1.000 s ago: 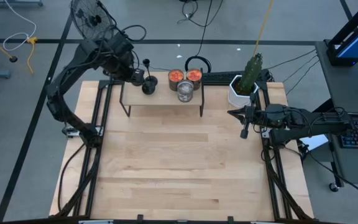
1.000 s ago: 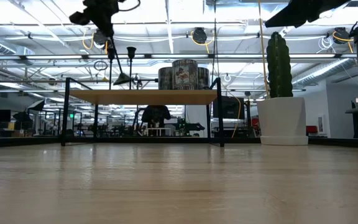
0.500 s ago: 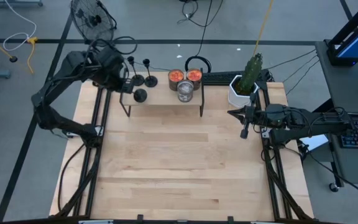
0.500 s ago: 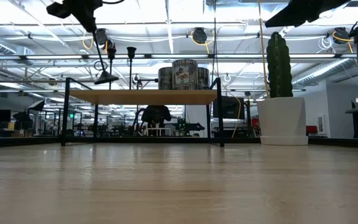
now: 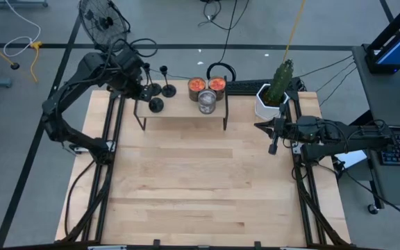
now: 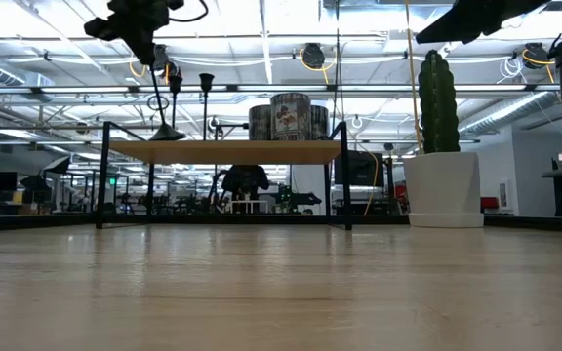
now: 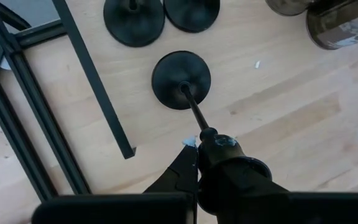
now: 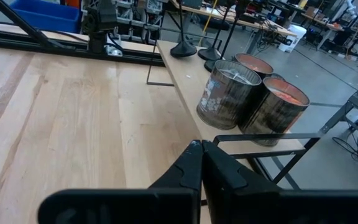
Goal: Pick & Place candle stick holders
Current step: Put the black candle holder on the shelf
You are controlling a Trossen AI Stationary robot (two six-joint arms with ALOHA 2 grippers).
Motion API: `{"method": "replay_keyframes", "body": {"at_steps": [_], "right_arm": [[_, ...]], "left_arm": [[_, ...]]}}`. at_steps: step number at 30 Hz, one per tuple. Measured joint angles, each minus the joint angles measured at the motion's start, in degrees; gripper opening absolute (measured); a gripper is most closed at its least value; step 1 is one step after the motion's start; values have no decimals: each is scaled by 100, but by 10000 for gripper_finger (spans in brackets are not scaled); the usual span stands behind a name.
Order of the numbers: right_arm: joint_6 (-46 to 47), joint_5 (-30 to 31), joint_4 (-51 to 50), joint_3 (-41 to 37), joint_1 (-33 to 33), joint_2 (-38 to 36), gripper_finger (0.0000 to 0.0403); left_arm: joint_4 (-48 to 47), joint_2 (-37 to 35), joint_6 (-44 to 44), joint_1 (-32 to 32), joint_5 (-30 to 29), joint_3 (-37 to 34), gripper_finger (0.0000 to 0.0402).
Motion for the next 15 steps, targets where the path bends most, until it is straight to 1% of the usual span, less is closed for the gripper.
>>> {"method": "replay_keyframes", "body": {"at_steps": [4, 9, 15], "right_arm": [[4, 0, 2, 0, 0, -2, 0], [1, 0, 2, 0, 0, -2, 0], [-10, 0, 1, 0, 0, -2, 0]], "left_arm": [[34, 14, 8, 40, 103, 62, 21], [210, 5, 105, 40, 74, 216, 18], [-21, 87, 16, 67, 75, 216, 28]]}}
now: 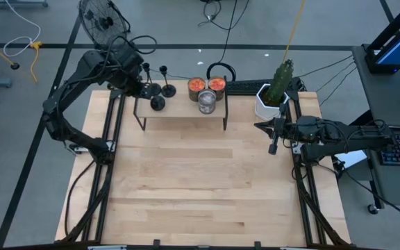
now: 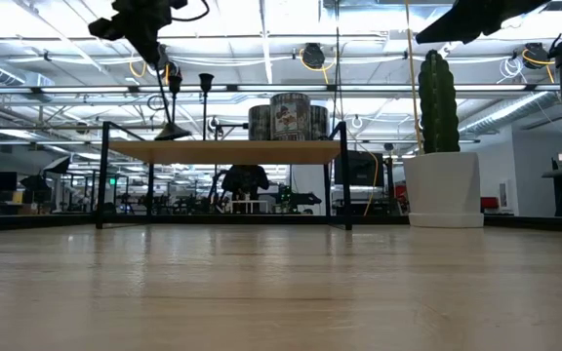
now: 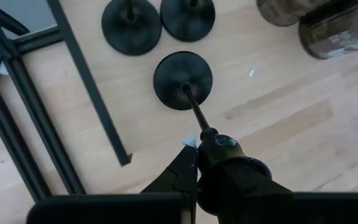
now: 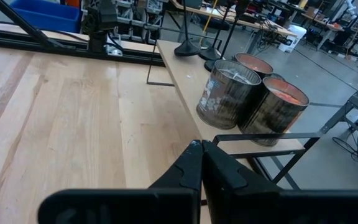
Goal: Pick & Place candle stick holders
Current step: Put the black candle holder on the shelf
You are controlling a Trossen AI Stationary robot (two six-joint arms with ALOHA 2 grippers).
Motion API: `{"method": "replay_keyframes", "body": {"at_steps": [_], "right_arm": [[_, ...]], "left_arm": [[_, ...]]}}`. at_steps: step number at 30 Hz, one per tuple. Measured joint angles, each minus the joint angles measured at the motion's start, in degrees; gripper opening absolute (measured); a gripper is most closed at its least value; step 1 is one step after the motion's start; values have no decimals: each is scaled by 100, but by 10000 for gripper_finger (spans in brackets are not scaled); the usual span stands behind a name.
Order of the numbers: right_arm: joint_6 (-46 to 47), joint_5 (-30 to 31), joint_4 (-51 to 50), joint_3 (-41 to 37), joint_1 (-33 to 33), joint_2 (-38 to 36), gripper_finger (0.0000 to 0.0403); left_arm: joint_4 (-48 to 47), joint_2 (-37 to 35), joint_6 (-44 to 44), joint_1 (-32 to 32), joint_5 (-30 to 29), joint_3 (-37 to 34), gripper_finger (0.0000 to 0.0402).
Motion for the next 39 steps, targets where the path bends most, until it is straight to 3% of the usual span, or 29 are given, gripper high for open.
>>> {"method": "replay_keyframes", "body": {"at_steps": [8, 15, 34, 39], "right_arm": [[-8, 0, 0, 0, 0, 1, 0], [-8, 0, -1, -2, -2, 0, 0], [-8, 0, 1, 0, -2, 2, 0], [-8, 0, 1, -2, -2, 0, 0]], "left_arm": [[127, 117, 114, 10, 4, 0, 21], [175, 146, 201, 10, 15, 0, 47], [793, 145, 415, 10, -151, 0, 55], [1064, 143, 439, 96, -216, 0, 76]]}}
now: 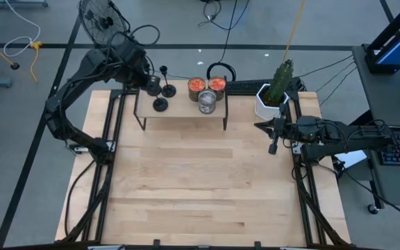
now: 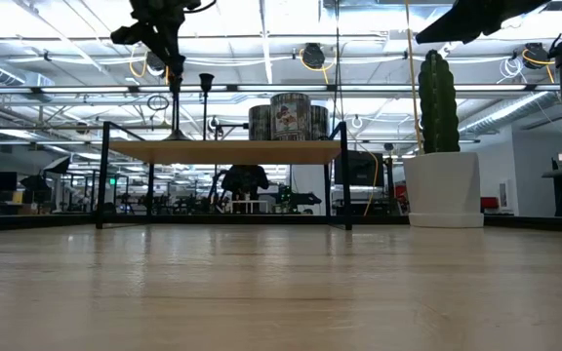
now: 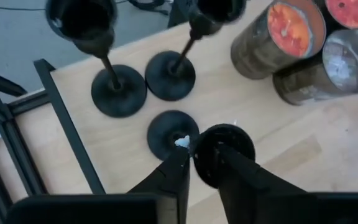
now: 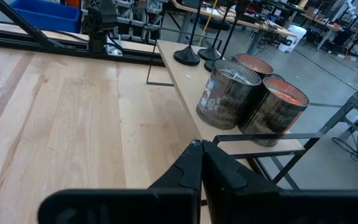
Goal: Pick & Place candle stick holders
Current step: Put the black candle holder on the shelf, then return to Home Position
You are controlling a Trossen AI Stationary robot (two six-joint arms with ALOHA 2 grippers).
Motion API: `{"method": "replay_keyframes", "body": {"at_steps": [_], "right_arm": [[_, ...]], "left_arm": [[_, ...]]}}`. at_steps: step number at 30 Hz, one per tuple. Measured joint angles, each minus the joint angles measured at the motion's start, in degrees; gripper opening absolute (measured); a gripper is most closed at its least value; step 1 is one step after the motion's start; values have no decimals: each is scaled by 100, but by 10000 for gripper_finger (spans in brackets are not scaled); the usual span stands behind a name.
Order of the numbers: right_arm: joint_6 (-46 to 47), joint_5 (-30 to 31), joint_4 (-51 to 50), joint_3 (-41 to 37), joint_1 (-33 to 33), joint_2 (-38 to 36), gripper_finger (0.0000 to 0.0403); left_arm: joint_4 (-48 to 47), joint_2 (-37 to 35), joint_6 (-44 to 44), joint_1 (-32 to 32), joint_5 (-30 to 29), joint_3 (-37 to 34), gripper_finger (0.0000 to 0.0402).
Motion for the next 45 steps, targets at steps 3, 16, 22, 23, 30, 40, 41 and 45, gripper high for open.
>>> {"method": "replay_keyframes", "body": {"at_steps": [3, 16, 22, 23, 30, 40, 41, 45], "right_arm": [[0, 0, 0, 1, 0, 1, 0], [17, 0, -2, 2, 0, 0, 0], [21, -22, -4, 1, 0, 2, 0], [21, -22, -5, 0, 0, 1, 0], [24, -25, -9, 1, 0, 0, 0], [24, -31, -11, 1, 0, 0, 0], [24, -31, -9, 2, 2, 0, 0], [24, -33, -9, 1, 0, 0, 0]], "left_arm": [[16, -4, 0, 82, 6, 0, 91], [-169, -5, 8, 228, 38, 1168, 138], [-868, -157, 240, 20, -12, 1883, 138], [-945, -239, 321, -54, 4, 1891, 138], [-1062, -795, 345, -578, 24, 1843, 138], [-1026, -1317, -241, -853, 83, 1838, 138], [-1017, -1342, -327, -851, 90, 1838, 138], [-1020, -1398, -171, -849, 142, 1836, 138]]}}
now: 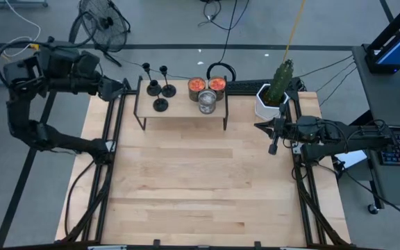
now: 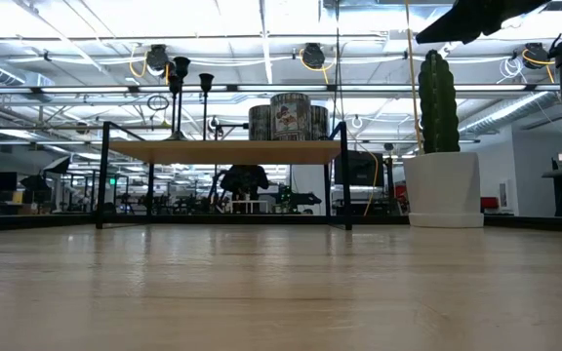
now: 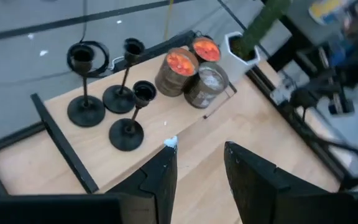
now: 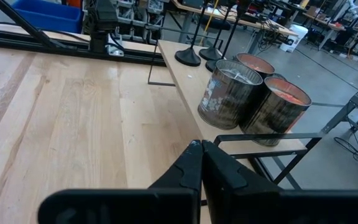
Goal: Pick & Place candle stick holders
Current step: Return to Home Position
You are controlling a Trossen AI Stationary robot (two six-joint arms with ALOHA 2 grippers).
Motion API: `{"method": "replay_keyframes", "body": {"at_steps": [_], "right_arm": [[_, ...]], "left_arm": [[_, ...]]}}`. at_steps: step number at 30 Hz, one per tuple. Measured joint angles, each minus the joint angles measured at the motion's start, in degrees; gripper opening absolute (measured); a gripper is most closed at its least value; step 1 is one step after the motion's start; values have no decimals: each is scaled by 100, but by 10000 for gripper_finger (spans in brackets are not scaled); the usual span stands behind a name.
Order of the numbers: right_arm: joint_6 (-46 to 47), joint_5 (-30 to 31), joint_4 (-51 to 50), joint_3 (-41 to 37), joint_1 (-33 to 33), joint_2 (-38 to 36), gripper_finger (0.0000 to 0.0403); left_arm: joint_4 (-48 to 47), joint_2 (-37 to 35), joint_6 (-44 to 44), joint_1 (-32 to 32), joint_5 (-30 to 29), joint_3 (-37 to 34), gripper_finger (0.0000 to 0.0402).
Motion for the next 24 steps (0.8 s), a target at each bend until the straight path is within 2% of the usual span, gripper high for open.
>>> {"method": "replay_keyframes", "body": {"at_steps": [4, 8, 14, 19, 24], "right_arm": [[0, -2, 0, 1, 0, 2, 0], [-3, -2, 2, 1, 0, 0, 0], [17, -2, 4, 0, 0, 0, 0], [26, -2, 5, 1, 0, 0, 0], [274, -4, 7, -1, 0, 2, 0]], "left_arm": [[-33, -98, 763, -2, 460, -2, 138], [305, -378, 1008, -176, 713, -330, 138], [1988, -1279, 1196, -864, 752, -2280, 138], [2800, -2026, 787, -1431, 800, -4069, 138], [4218, -2857, 748, -1955, 675, -5646, 138]]}}
